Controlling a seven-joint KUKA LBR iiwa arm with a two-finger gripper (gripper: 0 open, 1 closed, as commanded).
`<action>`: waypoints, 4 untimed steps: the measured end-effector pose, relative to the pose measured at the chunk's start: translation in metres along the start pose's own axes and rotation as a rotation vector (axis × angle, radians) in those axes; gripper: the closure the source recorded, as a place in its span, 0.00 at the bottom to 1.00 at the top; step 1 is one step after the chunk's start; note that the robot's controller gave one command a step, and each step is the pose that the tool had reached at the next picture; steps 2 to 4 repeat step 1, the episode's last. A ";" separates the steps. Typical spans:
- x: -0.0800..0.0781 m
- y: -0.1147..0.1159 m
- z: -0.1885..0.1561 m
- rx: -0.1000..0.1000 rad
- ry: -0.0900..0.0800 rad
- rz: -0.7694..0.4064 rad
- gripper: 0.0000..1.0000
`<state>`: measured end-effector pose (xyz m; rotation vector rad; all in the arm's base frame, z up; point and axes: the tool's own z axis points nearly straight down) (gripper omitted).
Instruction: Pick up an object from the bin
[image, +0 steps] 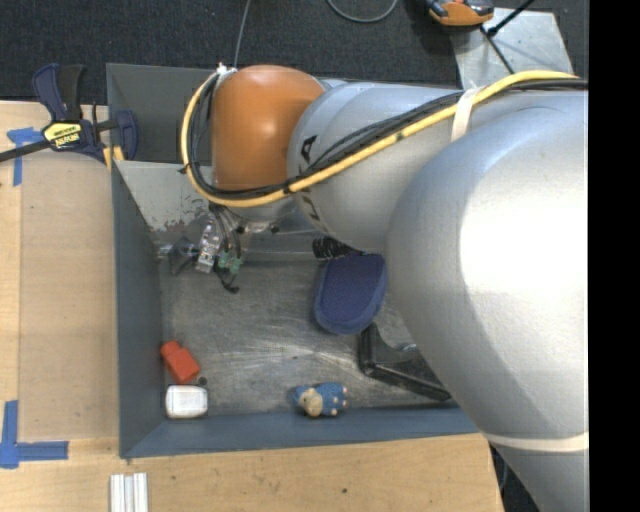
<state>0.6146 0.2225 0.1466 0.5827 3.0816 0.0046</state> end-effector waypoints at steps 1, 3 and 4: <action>-0.002 0.000 -0.042 -0.001 -0.002 -0.001 1.00; -0.002 0.000 -0.042 -0.001 -0.002 -0.001 1.00; -0.002 0.000 -0.042 -0.001 -0.002 -0.001 1.00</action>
Offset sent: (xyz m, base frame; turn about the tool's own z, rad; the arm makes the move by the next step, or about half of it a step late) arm 0.0000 -0.0001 0.0382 0.0000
